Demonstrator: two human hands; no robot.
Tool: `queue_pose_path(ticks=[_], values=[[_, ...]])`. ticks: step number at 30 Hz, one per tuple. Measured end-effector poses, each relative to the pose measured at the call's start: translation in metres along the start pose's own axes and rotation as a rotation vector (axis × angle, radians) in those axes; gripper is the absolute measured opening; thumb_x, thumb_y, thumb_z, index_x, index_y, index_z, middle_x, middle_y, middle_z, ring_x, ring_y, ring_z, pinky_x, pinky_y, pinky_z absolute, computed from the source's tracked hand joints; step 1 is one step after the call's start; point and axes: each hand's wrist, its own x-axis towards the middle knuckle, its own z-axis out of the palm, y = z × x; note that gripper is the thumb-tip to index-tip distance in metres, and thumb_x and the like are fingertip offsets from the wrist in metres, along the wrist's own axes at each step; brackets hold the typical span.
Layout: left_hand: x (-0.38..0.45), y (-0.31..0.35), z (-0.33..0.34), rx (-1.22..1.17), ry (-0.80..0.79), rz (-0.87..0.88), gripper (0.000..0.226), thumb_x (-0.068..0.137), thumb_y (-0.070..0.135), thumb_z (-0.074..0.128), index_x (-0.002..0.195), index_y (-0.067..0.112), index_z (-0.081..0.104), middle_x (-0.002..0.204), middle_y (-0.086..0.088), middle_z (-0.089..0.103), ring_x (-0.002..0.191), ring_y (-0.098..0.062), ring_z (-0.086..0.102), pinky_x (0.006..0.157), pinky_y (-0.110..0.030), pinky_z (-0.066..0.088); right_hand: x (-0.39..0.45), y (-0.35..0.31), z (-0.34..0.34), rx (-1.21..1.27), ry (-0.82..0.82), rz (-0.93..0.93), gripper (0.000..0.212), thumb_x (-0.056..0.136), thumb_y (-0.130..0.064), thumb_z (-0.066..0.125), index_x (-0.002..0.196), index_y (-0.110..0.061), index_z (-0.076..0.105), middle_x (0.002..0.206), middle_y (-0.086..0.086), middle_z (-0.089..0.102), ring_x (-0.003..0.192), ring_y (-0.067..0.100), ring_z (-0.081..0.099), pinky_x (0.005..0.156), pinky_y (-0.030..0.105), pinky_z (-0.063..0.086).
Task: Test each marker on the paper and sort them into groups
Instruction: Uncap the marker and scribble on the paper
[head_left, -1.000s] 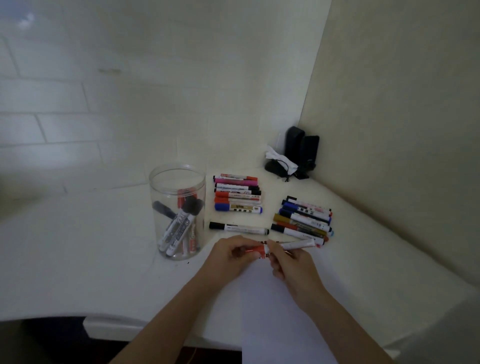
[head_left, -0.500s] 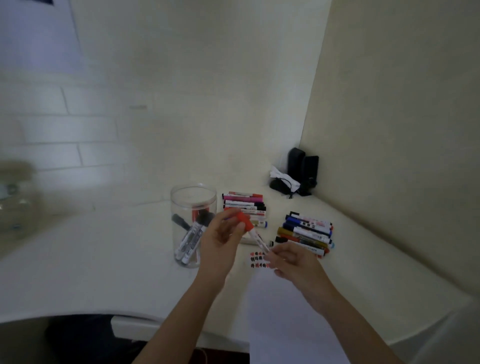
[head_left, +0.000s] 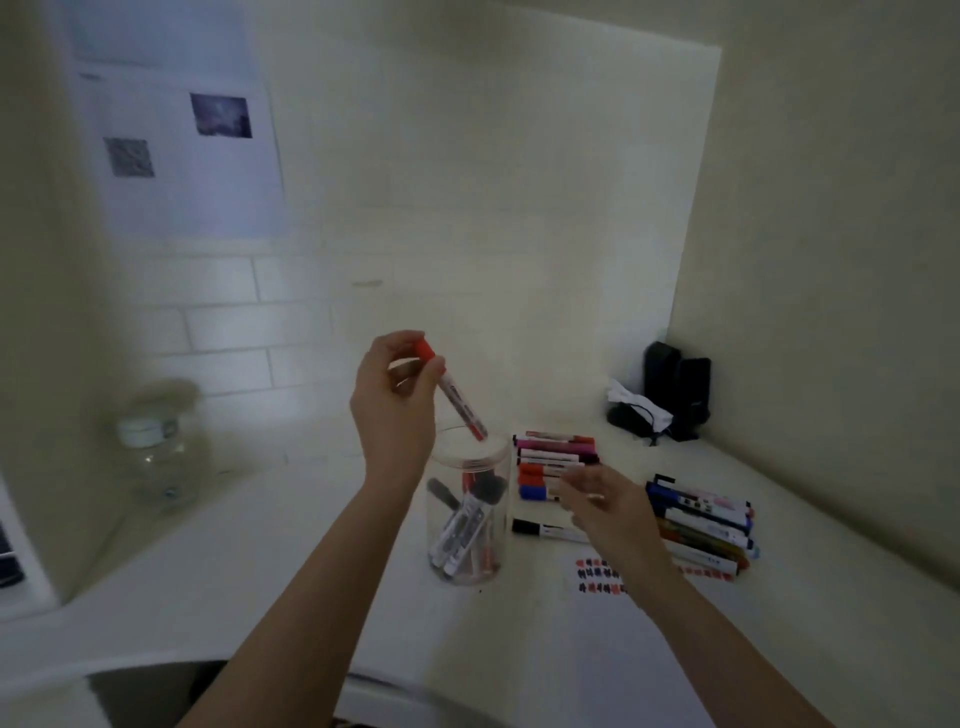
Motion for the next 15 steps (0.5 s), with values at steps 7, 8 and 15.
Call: queue_pose_path(ticks=[7, 8, 15], values=[[-0.012, -0.041, 0.005, 0.558, -0.409, 0.048, 0.016, 0.085, 0.017, 0.07, 0.097, 0.021, 0.061, 0.095, 0.003, 0.062, 0.081, -0.008, 0.063, 0.075, -0.021, 0.054, -0.001, 0.04, -0.011, -0.029, 0.008, 0.13, 0.01, 0.089, -0.009, 0.067, 0.093, -0.018, 0.07, 0.09, 0.002, 0.072, 0.082, 0.027, 0.07, 0.072, 0.037, 0.058], [-0.014, -0.044, 0.005, 0.622, -0.462, 0.07, 0.013, 0.085, 0.02, 0.069, 0.096, 0.021, 0.062, 0.095, 0.004, 0.06, 0.083, -0.01, 0.062, 0.076, -0.022, 0.053, 0.002, 0.043, -0.014, -0.041, 0.01, 0.129, 0.01, 0.089, -0.008, 0.067, 0.092, -0.017, 0.069, 0.089, 0.002, 0.072, 0.082, 0.026, 0.07, 0.07, 0.036, 0.057], [-0.07, -0.016, 0.058, 0.371, -0.534, 0.384, 0.009, 0.09, 0.022, 0.06, 0.098, 0.019, 0.062, 0.094, 0.009, 0.056, 0.086, -0.004, 0.051, 0.076, -0.013, 0.04, 0.029, 0.068, -0.041, -0.268, 0.035, 0.058, 0.013, 0.091, -0.01, 0.063, 0.092, -0.021, 0.07, 0.089, -0.001, 0.071, 0.075, 0.014, 0.066, 0.061, 0.018, 0.051]])
